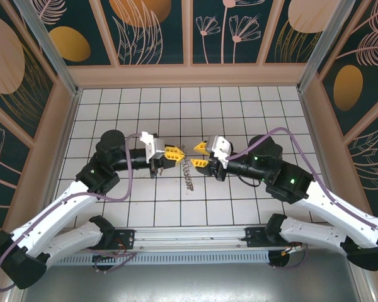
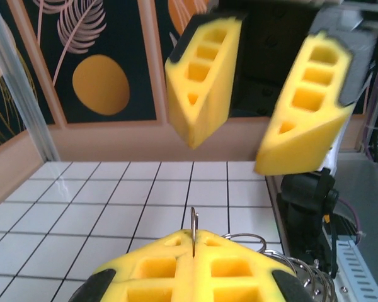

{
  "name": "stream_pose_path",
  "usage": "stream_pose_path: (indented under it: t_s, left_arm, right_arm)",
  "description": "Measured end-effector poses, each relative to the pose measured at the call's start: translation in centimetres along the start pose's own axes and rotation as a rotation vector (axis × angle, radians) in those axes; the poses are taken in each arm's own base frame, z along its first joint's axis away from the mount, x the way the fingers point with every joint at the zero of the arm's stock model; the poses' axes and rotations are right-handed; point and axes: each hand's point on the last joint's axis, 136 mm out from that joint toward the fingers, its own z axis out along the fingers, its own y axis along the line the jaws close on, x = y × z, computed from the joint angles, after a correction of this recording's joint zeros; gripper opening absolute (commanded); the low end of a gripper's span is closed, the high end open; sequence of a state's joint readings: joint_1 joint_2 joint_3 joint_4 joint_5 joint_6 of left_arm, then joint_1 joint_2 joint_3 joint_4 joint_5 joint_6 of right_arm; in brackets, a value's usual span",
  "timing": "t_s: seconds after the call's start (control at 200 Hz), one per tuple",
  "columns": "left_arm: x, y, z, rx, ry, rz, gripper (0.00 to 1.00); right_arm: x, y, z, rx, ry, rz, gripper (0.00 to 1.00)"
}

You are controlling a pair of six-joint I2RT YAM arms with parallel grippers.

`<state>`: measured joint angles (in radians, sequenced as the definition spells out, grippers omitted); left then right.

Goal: Put the keys on the keyring

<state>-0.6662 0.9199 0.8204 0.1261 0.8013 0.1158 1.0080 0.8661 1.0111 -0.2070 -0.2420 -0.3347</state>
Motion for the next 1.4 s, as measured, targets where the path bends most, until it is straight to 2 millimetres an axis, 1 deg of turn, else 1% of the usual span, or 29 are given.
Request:
stream_pose_path:
  t_s: [0.135,0.28,0.345,0.415,0.505,0.581,0.631,0.716,0.801,0.871,0.931,1.021,1.026,1.166,1.251,1.291,1.401]
  left_arm:
    - [-1.6,-0.9,-0.5,0.024,-0.058,0.015,0.00]
    - [-2.6,-1.4,-0.9,0.034,-0.087,0.023,0.00]
    - [-2.7,-1.4,-1.0,0.033,-0.091,0.026,0.00]
    - [-2.7,-1.4,-1.0,0.027,-0.092,0.026,0.00]
    - [-2.5,-1.1,-1.1,0.007,-0.088,0.021,0.00]
    - [-1.8,-0.8,-1.3,-0.029,-0.081,0.003,0.00]
    - [-1.2,-0.5,-1.6,-0.062,-0.075,-0.015,0.00]
    - [-0.1,-0.2,-2.2,-0.115,-0.068,-0.043,0.00]
    - [0.6,0.1,-2.9,-0.173,-0.071,-0.069,0.00]
    - [1.2,0.3,-3.6,-0.221,-0.075,-0.097,0.00]
    - [1.8,0.5,-4.0,-0.257,-0.074,-0.122,0.00]
    - [2.7,0.9,-4.8,-0.317,-0.081,-0.170,0.00]
    - [2.8,1.0,-4.9,-0.323,-0.081,-0.175,0.00]
    - [4.2,1.3,-6.4,-0.408,-0.095,-0.253,0.00]
    - [4.9,1.3,-7.3,-0.451,-0.110,-0.296,0.00]
    - [5.1,1.3,-7.7,-0.470,-0.115,-0.311,0.00]
    - [5.3,1.3,-8.7,-0.512,-0.133,-0.337,0.00]
  right_arm:
    - [0.5,0.3,0.3,-0.011,-0.004,0.008,0.29]
    - [0.5,0.4,0.4,-0.018,-0.016,0.009,0.29]
    - [0.4,0.3,0.4,-0.012,-0.023,0.013,0.32]
    - [0.6,-0.1,0.5,0.006,-0.025,0.026,0.39]
    - [1.4,-1.9,0.5,0.070,-0.017,0.064,0.46]
    - [2.6,-4.0,0.3,0.134,0.002,0.110,0.50]
    - [3.7,-5.8,0.1,0.190,0.018,0.155,0.52]
    - [5.4,-8.0,0.0,0.248,0.048,0.210,0.53]
    - [7.3,-9.7,0.6,0.284,0.091,0.262,0.55]
    - [9.5,-10.6,1.8,0.293,0.145,0.307,0.57]
    - [12.1,-11.0,3.3,0.290,0.212,0.347,0.58]
    - [15.9,-11.2,5.2,0.276,0.302,0.408,0.59]
    - [16.4,-11.2,5.4,0.274,0.314,0.415,0.59]
    - [21.2,-11.1,8.2,0.225,0.423,0.477,0.61]
    - [22.9,-11.1,10.2,0.172,0.462,0.500,0.64]
    - [23.3,-11.2,11.2,0.152,0.471,0.503,0.67]
    - [24.2,-11.8,14.3,0.103,0.488,0.486,0.67]
